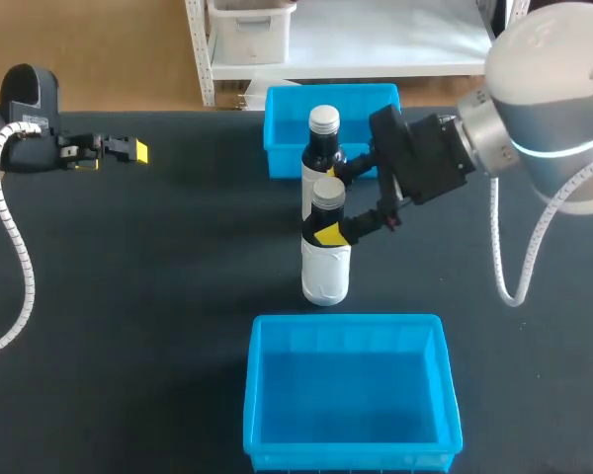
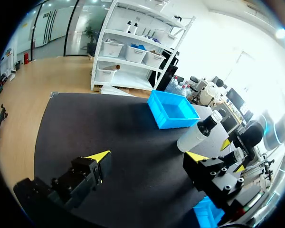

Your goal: Pick up the bottle, and place it in the far bin if it is heavy, or in the near bin if it is light.

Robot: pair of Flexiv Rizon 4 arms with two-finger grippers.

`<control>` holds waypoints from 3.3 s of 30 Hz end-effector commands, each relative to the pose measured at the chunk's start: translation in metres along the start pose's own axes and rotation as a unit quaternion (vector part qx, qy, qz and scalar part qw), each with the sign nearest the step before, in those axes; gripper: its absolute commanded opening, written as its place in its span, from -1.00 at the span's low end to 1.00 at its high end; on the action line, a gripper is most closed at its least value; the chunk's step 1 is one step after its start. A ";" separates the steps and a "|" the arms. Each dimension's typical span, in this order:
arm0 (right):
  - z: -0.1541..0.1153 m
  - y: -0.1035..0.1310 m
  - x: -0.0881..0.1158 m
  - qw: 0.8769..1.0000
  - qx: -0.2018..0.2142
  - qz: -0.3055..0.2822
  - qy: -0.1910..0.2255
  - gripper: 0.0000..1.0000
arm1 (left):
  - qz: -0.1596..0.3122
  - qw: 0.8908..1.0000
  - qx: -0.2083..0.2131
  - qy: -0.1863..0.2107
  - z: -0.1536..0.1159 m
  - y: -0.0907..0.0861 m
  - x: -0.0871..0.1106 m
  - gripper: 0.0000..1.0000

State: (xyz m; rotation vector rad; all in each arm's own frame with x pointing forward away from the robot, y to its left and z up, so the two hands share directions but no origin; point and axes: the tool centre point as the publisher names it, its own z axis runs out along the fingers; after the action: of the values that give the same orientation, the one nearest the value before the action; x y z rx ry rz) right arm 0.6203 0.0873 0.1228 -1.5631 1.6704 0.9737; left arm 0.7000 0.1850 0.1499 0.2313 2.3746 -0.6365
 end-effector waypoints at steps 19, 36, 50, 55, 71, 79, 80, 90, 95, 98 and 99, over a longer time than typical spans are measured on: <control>0.005 -0.001 -0.001 1.000 0.003 0.004 -0.007 1.00 | 0.000 1.000 0.000 0.000 0.000 0.000 0.000 1.00; 0.005 -0.001 -0.001 1.000 0.003 0.005 -0.008 0.70 | 0.000 1.000 0.000 0.000 0.000 0.000 0.000 1.00; 0.005 -0.001 0.001 1.000 0.001 0.006 -0.008 0.10 | 0.000 1.000 0.000 0.000 0.000 0.000 0.000 1.00; 0.005 -0.001 0.001 1.000 0.000 0.006 -0.009 0.00 | 0.000 1.000 0.000 0.000 0.000 0.000 0.000 1.00; 0.006 0.000 0.002 1.000 -0.001 0.005 -0.009 -0.92 | 0.000 1.000 0.000 0.000 0.000 0.000 0.000 1.00; 0.002 0.003 -0.002 1.000 -0.001 -0.003 -0.004 -1.00 | 0.000 1.000 0.000 0.000 0.000 0.000 0.000 1.00; 0.001 0.004 -0.003 1.000 0.000 -0.005 -0.001 -1.00 | 0.000 1.000 0.000 0.000 0.000 0.000 0.000 1.00; -0.026 0.006 -0.021 1.000 0.006 -0.007 -0.008 -1.00 | 0.000 1.000 0.000 0.000 0.000 0.000 0.000 1.00; -0.043 0.006 -0.026 1.000 0.012 -0.008 -0.009 -1.00 | 0.000 1.000 0.000 0.000 0.000 0.000 0.000 1.00; -0.053 0.006 -0.026 1.000 0.017 -0.008 -0.010 -1.00 | 0.000 1.000 0.000 0.000 0.000 0.000 0.000 1.00; -0.057 0.006 -0.025 1.000 0.019 -0.008 -0.009 -1.00 | 0.000 1.000 0.000 0.000 0.000 0.000 0.000 1.00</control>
State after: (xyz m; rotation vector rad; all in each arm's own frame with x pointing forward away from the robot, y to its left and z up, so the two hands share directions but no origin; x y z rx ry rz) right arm 0.6249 0.0628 0.1659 -1.5396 1.6479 0.9472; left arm 0.7000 0.1850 0.1499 0.2314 2.3746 -0.6365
